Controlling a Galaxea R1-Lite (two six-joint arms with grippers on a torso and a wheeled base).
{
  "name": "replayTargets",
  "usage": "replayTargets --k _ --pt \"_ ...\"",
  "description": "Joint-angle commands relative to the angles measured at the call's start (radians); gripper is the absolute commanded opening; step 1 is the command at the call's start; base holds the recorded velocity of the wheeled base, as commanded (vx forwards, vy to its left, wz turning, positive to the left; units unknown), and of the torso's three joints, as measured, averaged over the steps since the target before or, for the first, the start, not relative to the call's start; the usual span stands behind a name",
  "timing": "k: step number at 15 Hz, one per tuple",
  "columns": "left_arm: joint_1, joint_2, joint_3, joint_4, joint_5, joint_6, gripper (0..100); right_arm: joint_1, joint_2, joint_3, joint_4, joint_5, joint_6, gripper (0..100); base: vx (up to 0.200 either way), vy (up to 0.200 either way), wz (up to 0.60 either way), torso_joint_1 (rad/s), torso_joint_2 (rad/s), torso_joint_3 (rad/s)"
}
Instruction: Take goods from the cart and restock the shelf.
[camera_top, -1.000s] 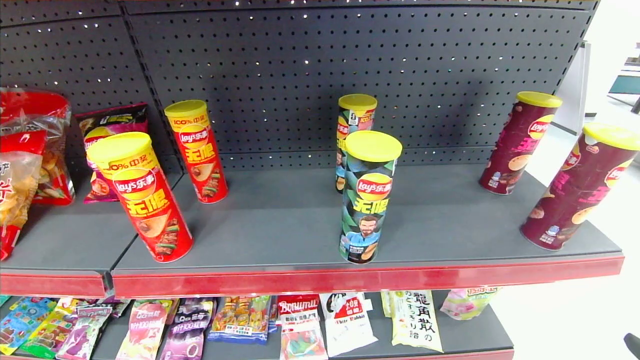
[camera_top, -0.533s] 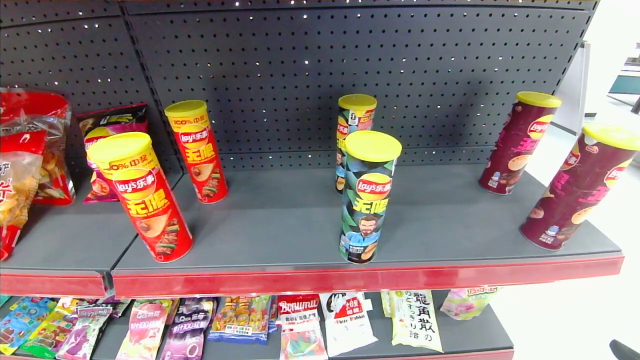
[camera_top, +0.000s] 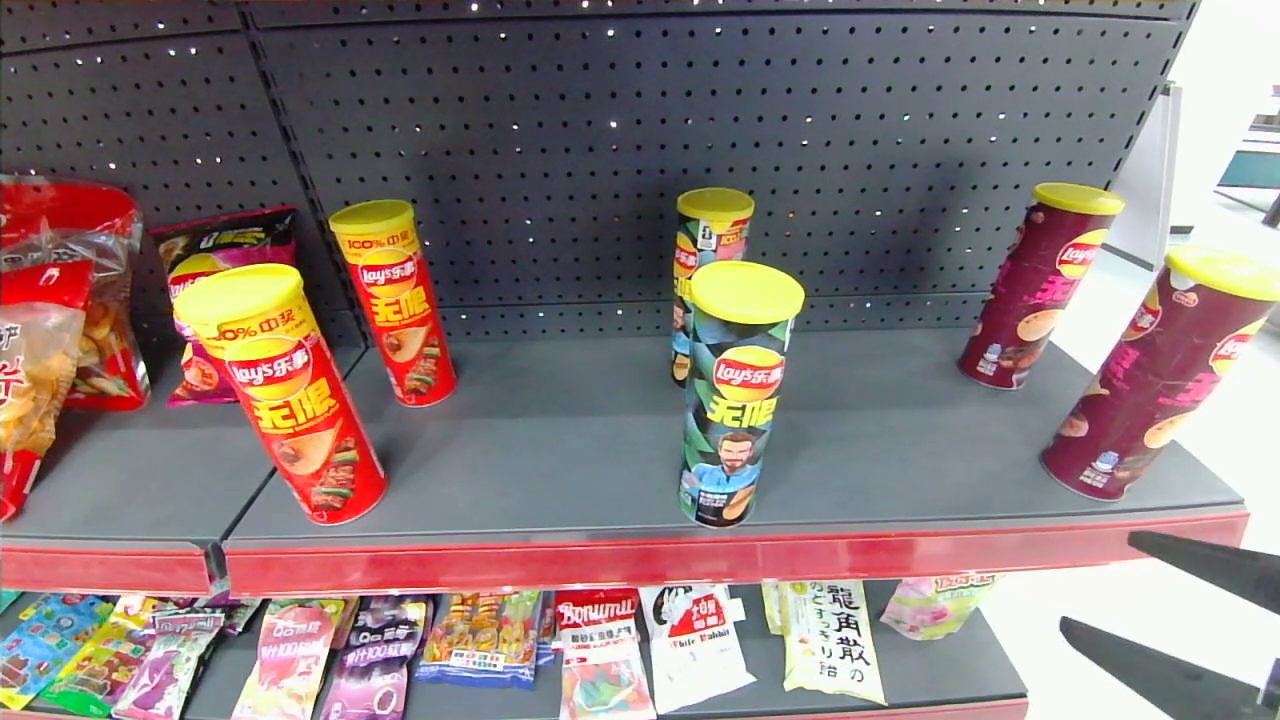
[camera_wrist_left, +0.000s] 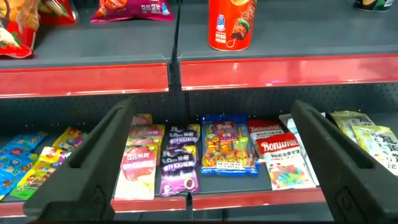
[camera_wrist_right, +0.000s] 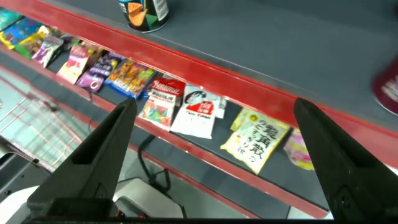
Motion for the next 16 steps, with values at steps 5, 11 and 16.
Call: replayTargets --k 5,11,16 --pt "0.000 -0.002 0.000 0.000 0.000 0.000 100 0.108 0.482 -0.098 -0.256 -0.030 0.012 100 0.000 0.000 0.00 0.000 0.00 0.000" --pt "0.000 -0.004 0.000 0.000 0.000 0.002 100 0.119 0.661 -0.162 -0.345 -0.050 0.014 100 0.000 0.000 0.00 0.000 0.00 0.000" --pt "0.000 -0.002 0.000 0.000 0.000 0.002 100 0.108 0.748 -0.239 -0.345 -0.050 0.014 100 0.000 0.000 0.00 0.000 0.00 0.000"
